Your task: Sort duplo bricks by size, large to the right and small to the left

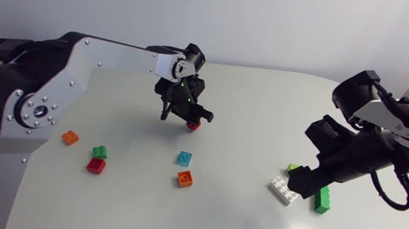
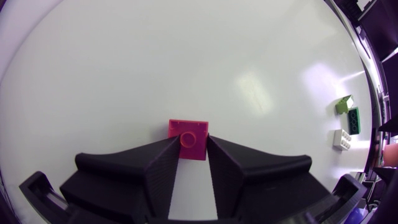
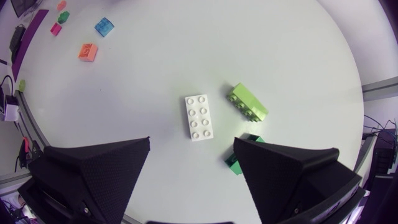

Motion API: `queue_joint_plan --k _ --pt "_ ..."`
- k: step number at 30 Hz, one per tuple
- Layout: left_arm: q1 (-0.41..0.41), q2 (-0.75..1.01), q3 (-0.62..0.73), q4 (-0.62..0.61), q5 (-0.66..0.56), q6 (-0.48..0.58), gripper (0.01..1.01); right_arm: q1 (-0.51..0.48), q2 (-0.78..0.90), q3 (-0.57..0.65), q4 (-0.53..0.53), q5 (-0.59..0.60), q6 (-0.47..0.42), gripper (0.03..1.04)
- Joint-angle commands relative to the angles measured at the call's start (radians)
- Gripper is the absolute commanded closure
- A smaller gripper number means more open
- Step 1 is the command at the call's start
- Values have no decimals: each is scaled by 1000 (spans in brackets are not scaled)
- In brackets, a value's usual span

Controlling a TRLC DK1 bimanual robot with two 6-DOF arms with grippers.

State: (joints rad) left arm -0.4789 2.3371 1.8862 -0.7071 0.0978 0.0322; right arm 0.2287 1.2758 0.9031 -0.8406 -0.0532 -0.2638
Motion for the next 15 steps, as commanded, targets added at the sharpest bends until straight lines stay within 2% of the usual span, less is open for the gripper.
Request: queue_joint_plan --k 1,8,15 --pt "-1 -67 -58 3 -1 5 757 21 -39 -7 -31 -7 35 93" --pt "-9 -211 -223 14 -1 5 757 46 -92 -17 -61 -34 64 93" --pt "8 -406 -444 49 -41 5 754 156 -127 -33 -61 -36 141 93"
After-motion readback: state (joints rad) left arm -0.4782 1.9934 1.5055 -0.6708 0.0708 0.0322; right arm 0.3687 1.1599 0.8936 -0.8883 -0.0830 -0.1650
